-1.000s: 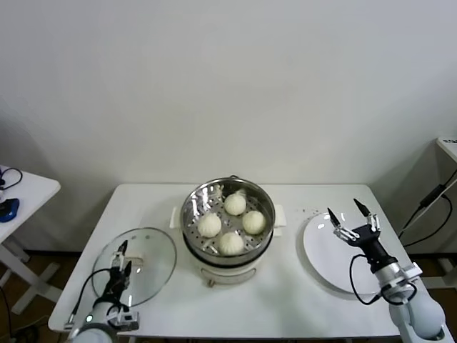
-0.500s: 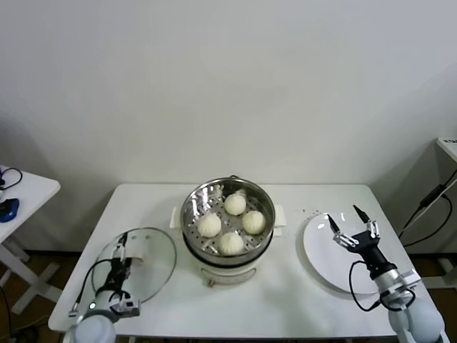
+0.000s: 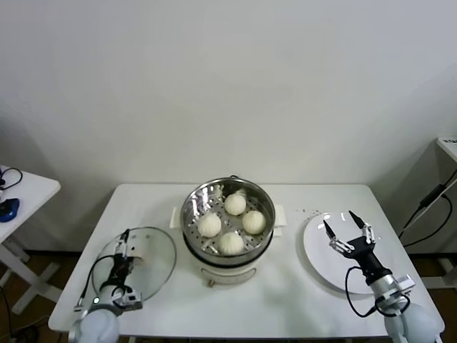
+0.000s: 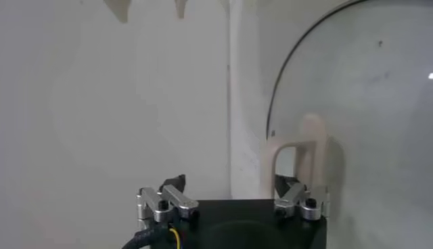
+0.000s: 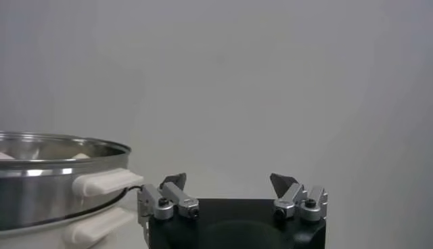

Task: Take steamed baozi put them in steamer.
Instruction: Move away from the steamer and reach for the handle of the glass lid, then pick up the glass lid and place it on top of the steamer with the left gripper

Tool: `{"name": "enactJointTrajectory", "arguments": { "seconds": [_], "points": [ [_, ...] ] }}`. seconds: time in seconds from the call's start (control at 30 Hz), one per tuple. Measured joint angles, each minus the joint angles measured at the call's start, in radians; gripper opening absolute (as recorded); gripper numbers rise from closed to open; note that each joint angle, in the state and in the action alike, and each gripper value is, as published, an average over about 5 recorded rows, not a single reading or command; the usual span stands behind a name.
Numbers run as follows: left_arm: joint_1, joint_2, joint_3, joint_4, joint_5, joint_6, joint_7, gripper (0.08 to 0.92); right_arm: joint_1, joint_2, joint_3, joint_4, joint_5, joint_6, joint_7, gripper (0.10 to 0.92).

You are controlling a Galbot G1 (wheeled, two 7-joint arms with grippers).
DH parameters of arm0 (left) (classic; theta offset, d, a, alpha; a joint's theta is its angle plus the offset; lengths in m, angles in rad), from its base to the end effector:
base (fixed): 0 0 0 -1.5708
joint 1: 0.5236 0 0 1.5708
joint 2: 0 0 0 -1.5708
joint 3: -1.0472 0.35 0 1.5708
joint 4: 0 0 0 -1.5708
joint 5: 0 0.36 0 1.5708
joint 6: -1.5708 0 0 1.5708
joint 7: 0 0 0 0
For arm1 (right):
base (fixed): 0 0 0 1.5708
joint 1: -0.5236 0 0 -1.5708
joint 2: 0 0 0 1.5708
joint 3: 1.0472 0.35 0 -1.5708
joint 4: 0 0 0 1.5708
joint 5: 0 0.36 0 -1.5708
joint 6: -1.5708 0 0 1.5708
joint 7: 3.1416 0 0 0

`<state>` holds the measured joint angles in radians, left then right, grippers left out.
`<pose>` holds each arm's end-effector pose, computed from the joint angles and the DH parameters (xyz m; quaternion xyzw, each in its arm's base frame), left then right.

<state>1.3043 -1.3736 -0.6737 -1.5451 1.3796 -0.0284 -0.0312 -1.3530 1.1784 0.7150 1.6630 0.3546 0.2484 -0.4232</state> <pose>0.2572 0.1232 -0.4210 -0.0351 -0.6937 -0.7091 0.1213 0.2553 -0.1842 -0.3603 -0.1475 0.9869 -0.0514 0.0391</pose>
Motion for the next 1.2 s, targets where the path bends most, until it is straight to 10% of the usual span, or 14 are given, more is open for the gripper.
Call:
{"name": "enactJointTrajectory", "arguments": {
  "seconds": [0.73,1.2],
  "points": [
    [-0.003,-0.004,-0.002,0.033,-0.039,-0.017,-0.017,0.174,0.013,0.02,-0.002,-0.015,-0.022,0.0,-0.007,0.823],
    [0.068,-0.003,-0.009,-0.116,-0.033,0.088,-0.025,0.159,0.038,0.003,-0.022,-0.038,-0.029,0.008,0.001,0.823]
  ]
}}
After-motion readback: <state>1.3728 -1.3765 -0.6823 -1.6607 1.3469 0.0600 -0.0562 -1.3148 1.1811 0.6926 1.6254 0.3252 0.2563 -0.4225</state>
